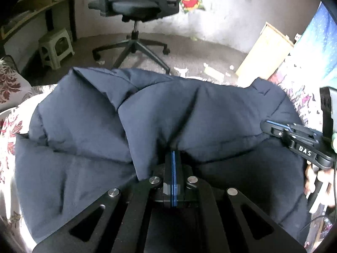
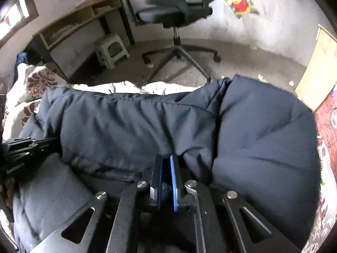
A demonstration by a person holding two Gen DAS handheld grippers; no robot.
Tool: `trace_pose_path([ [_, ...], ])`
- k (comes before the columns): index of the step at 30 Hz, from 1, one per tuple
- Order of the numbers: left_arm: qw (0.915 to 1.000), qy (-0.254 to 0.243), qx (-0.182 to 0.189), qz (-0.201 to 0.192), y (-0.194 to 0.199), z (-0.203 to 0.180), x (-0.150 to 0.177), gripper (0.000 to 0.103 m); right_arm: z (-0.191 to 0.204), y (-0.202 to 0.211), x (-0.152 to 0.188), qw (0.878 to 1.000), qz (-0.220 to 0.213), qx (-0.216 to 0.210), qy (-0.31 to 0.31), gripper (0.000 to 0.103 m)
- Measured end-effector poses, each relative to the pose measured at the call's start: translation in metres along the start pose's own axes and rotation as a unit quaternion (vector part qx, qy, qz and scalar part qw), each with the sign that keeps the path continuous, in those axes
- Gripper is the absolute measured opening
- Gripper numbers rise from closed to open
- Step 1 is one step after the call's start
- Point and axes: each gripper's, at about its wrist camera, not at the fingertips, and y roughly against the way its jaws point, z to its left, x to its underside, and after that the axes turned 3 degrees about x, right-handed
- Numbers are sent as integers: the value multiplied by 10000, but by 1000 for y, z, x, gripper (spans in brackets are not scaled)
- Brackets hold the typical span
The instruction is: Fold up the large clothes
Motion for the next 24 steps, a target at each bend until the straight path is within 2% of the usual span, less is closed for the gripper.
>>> trace_pose_path([
  [4, 9991, 26, -29, -433, 34, -8, 3, 4, 0, 38, 7, 9989, -447, 47, -98, 29],
  [6, 9983, 53, -18, -587, 51, -14, 4, 8, 1, 62, 11, 9975, -686, 77, -136, 29],
  [8, 9971, 35, -67, -753, 70, -23, 5, 19, 4, 80, 15, 9961, -849, 119, -187, 29],
  [9, 9960, -7, -88, -885, 83, -28, 7, 34, 6, 91, 17, 9952, -954, 105, -206, 31],
  [10, 9945, -61, -134, -1034, 95, -34, 9, 48, 10, 101, 19, 9942, -1044, 105, -231, 41],
  [12, 9908, -174, -176, -1329, 114, -46, 11, 62, 11, 118, 24, 9921, -1214, 98, -308, 56],
  [13, 9886, -233, -172, -1477, 126, -52, 13, 70, 12, 128, 29, 9908, -1309, 61, -351, 60],
  [16, 9824, -304, -165, -1836, 159, -69, 25, 84, 20, 156, 39, 9874, -1507, -6, -472, 69],
  [17, 9808, -306, -168, -1919, 167, -72, 29, 87, 24, 169, 44, 9859, -1601, -20, -493, 70],
  [19, 9763, -395, -184, -2120, 187, -84, 41, 94, 32, 189, 49, 9829, -1762, -49, -526, 80],
  [22, 9702, -531, -266, -2349, 215, -95, 53, 98, 40, 220, 64, 9767, -2059, -135, -598, 92],
  [24, 9668, -565, -274, -2479, 235, -100, 65, 99, 46, 241, 76, 9718, -2257, -152, -664, 95],
])
